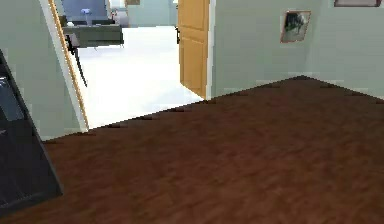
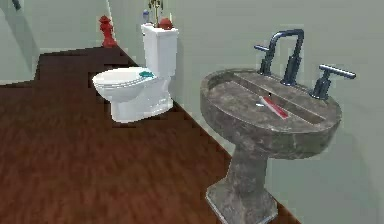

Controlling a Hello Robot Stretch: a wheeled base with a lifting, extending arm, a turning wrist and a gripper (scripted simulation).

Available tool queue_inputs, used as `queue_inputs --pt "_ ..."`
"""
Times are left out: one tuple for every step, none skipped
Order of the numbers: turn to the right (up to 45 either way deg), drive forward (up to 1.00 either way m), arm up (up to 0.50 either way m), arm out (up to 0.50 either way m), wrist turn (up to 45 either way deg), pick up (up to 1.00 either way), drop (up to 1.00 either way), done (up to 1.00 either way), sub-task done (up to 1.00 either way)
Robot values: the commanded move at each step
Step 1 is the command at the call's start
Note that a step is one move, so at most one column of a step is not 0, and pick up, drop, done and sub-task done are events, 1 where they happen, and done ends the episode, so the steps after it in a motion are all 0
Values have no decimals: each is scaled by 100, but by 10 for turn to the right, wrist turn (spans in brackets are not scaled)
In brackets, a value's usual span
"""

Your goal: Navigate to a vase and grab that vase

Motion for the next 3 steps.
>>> queue_inputs --pt "330 0 0 0 0 0 0 0 0" --pt "0 15 0 0 0 0 0 0 0" --pt "-450 0 0 0 0 0 0 0 0"
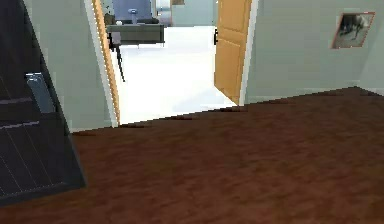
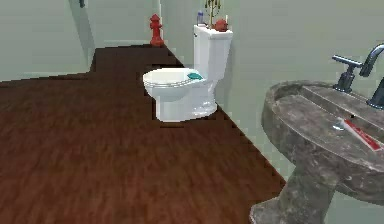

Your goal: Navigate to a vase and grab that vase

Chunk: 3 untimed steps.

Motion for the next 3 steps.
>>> queue_inputs --pt "-90 0 0 0 0 0 0 0 0" --pt "0 100 0 0 0 0 0 0 0" --pt "0 100 0 0 0 0 0 0 0"
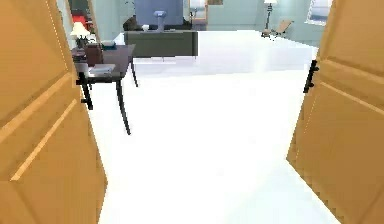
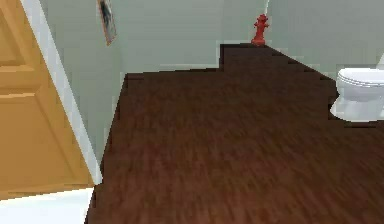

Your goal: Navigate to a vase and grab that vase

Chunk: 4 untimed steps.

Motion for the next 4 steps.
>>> queue_inputs --pt "-60 0 0 0 0 0 0 0 0" --pt "0 30 0 0 0 0 0 0 0" --pt "0 100 0 0 0 0 0 0 0" --pt "0 55 0 0 0 0 0 0 0"
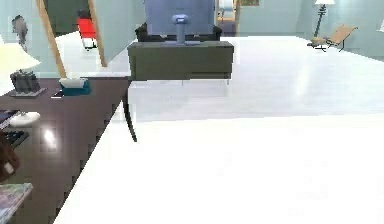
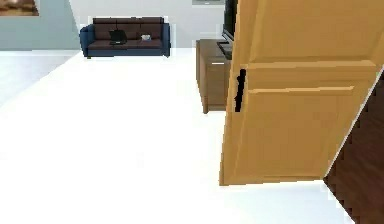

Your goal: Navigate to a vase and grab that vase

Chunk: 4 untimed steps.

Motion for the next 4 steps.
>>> queue_inputs --pt "0 75 0 0 0 0 0 0 0" --pt "-450 0 0 0 0 0 0 0 0" --pt "-450 0 0 0 0 0 0 0 0" --pt "-450 0 0 0 0 0 0 0 0"
